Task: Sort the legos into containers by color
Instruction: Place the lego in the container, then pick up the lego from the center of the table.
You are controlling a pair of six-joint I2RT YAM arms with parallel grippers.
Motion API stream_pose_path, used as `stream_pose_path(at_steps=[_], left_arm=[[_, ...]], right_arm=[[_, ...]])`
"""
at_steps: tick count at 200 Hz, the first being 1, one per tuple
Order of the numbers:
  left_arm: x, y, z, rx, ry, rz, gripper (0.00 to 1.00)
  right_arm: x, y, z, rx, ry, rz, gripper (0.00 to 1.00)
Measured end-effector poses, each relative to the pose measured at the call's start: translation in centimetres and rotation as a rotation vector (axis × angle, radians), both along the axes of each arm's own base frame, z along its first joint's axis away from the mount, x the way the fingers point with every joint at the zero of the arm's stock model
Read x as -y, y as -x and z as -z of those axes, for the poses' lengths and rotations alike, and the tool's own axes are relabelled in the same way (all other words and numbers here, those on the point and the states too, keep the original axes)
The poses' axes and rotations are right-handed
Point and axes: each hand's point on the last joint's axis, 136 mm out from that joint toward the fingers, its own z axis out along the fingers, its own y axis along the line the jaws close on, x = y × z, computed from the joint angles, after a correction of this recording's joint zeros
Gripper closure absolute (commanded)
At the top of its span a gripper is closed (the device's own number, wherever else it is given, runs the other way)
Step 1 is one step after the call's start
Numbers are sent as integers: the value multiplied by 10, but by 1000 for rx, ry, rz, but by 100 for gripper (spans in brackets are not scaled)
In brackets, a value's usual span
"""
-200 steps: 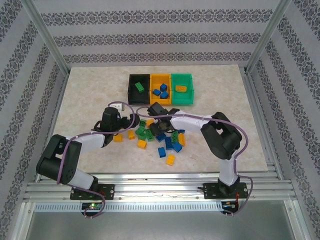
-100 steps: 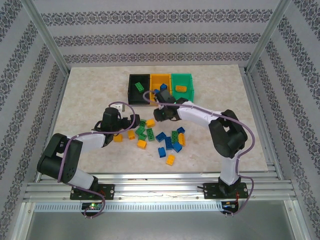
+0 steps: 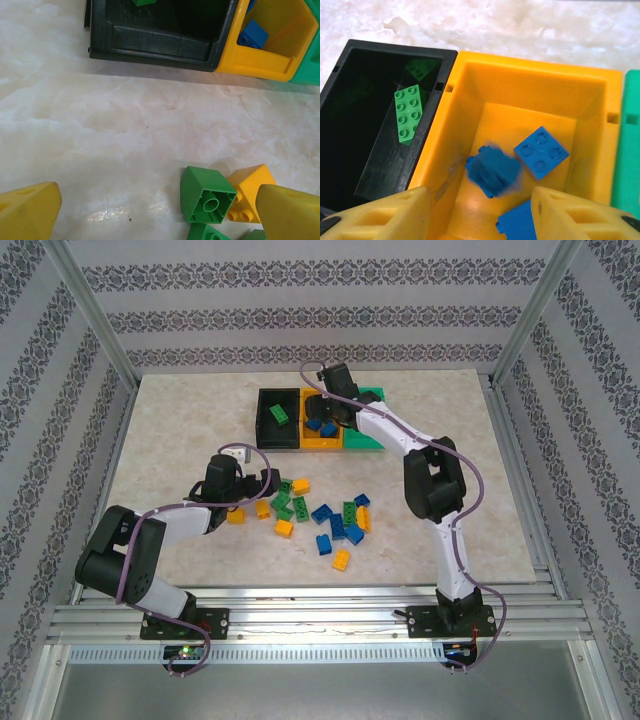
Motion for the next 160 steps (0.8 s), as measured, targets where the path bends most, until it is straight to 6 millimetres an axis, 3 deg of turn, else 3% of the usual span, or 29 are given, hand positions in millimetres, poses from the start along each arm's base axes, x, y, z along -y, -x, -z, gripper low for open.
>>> stream_pose_path(at_steps=[32, 58, 96, 119, 160], left_arm=[[0, 0, 0, -1, 0, 1, 0], [0, 0, 2, -6, 0, 2, 0], [0, 0, 4, -10, -1, 2, 0], [1, -1, 3, -8, 1, 4, 0], [3, 0, 5, -16, 7, 10, 0]], right_arm=[[-3, 22, 9, -33, 17, -27, 43], [-4, 75, 21, -93, 65, -84, 44], [-7, 155, 25, -158, 113, -179, 43], [-3, 191, 34, -209, 124, -224, 41], [8, 242, 77, -357, 212, -306, 33]])
